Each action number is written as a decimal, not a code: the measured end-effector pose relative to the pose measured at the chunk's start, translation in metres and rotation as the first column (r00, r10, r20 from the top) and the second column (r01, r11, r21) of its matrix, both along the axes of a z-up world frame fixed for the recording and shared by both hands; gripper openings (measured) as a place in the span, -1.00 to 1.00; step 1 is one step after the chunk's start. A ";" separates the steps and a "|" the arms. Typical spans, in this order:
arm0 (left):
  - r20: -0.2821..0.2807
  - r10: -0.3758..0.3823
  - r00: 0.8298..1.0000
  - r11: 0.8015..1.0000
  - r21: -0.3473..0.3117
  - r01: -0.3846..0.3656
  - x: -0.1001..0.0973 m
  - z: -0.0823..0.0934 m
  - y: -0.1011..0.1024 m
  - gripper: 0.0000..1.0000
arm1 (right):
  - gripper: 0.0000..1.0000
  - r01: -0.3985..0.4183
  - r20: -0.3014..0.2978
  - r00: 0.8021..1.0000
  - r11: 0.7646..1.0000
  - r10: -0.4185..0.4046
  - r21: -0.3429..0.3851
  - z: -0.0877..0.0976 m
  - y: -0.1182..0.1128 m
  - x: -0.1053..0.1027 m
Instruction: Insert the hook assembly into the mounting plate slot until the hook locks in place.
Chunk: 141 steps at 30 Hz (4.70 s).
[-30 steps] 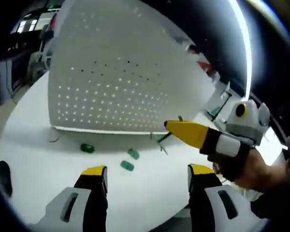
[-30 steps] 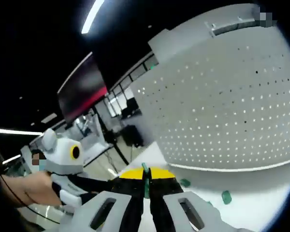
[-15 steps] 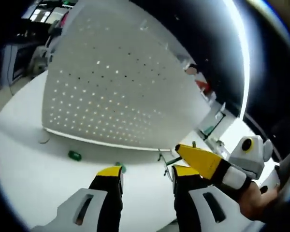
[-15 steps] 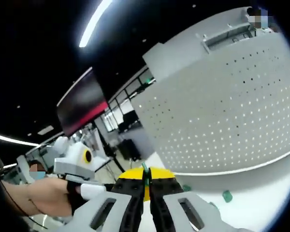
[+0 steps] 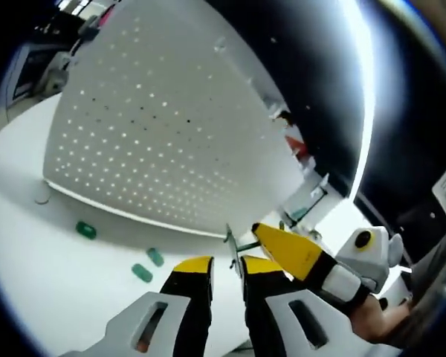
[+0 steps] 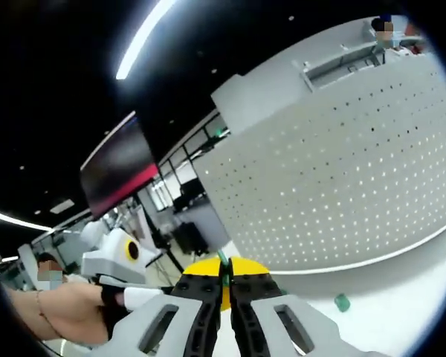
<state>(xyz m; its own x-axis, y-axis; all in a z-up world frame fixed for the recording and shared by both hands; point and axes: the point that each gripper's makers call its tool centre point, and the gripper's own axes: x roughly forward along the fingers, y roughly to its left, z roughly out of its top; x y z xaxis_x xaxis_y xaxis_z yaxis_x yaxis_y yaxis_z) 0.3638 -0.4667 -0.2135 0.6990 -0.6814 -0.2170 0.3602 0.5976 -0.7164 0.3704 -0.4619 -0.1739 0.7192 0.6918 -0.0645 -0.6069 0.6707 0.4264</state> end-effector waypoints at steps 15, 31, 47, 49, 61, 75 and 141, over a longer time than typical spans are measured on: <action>0.017 -0.014 1.000 0.999 -0.044 0.015 -0.002 0.013 0.001 -0.93 | -1.00 -0.002 0.064 0.998 0.999 0.005 -0.048 0.009 0.003 -0.006; 0.015 0.022 1.000 1.000 -0.001 -0.022 0.000 0.023 0.011 -0.97 | -0.97 -0.082 0.054 0.995 0.993 0.087 -0.083 0.020 0.013 -0.005; 0.195 -0.017 0.981 0.919 0.389 -0.061 0.004 0.028 0.035 -0.97 | -0.84 -0.245 -0.056 0.968 0.969 0.243 -0.034 0.021 0.009 -0.019; 0.222 -0.038 0.974 0.899 0.434 -0.064 0.004 0.031 0.034 -0.97 | -0.84 -0.236 -0.040 0.971 0.971 0.235 -0.026 0.023 0.009 -0.017; 0.299 -0.084 0.950 0.893 0.446 -0.061 -0.001 0.044 0.017 -0.97 | -0.81 -0.230 -0.116 0.964 0.968 0.241 0.098 0.026 0.015 -0.017; 0.315 -0.120 0.941 0.858 0.511 -0.061 -0.002 0.043 0.019 -0.97 | -0.92 -0.197 -0.257 0.931 0.950 0.259 0.244 0.021 0.014 -0.017; 0.284 -0.120 0.951 0.851 0.523 -0.049 -0.013 0.004 0.050 1.00 | -1.00 0.011 0.093 0.996 0.986 0.005 -0.166 0.000 -0.012 0.026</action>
